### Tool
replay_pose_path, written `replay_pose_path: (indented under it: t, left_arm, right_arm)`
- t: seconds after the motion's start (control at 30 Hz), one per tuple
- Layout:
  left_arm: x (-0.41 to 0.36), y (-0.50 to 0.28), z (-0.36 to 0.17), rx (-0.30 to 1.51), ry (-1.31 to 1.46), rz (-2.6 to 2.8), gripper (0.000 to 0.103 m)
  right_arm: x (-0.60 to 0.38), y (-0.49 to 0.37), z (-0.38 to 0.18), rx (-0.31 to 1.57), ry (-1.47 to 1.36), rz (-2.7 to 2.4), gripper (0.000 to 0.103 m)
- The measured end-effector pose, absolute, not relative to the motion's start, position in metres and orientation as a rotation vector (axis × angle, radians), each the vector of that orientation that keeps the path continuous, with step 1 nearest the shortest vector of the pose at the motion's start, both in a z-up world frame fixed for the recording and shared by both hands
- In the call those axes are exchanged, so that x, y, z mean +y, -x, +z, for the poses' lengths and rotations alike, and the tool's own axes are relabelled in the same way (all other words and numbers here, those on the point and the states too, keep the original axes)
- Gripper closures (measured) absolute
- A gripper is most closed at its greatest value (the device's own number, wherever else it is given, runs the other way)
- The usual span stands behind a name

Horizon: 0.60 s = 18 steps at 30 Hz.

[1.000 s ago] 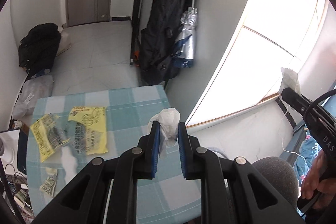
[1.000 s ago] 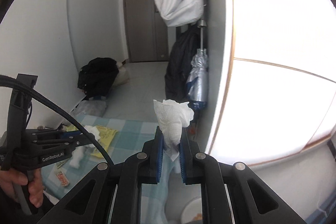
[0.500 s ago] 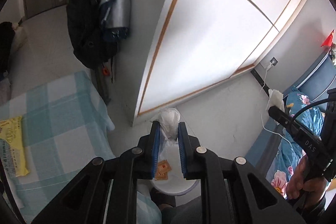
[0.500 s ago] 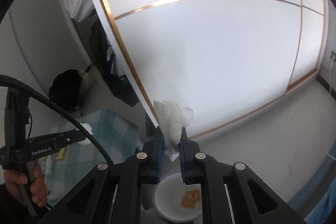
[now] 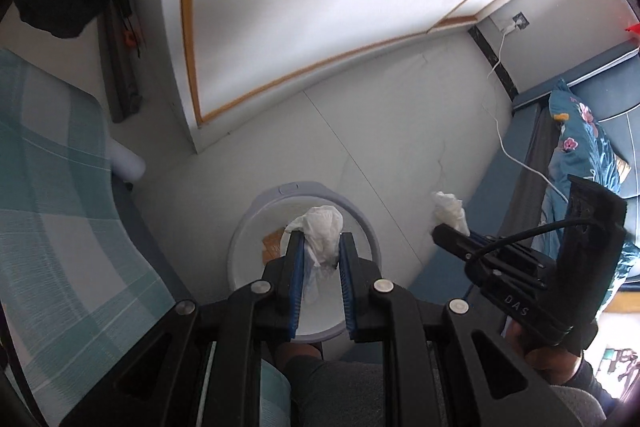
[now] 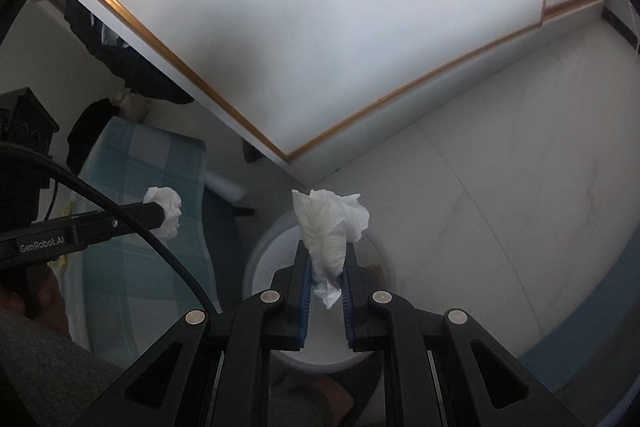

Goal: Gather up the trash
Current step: 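Carry both white tissues with both tools over the white bin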

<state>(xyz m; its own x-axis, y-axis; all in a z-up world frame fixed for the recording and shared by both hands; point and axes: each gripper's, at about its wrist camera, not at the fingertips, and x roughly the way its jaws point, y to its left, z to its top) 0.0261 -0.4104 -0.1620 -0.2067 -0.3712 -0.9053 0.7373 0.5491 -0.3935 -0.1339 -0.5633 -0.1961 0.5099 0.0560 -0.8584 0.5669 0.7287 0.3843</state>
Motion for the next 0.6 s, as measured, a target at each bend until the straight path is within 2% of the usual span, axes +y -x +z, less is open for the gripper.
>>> replay_pose_path:
  t: [0.17,0.6]
  left_arm:
    - [-0.426,-0.013,-0.184,1.535,-0.457,-1.047,0.090]
    - [-0.443,-0.011,-0.229,1.765,-0.562,-1.009,0.090]
  right_arm:
    - [-0.563,0.134,-0.235,1.081,-0.792,-0.310,0.091]
    - [-0.536,0.117,-0.313,1.234,-0.923,-0.233,0.088]
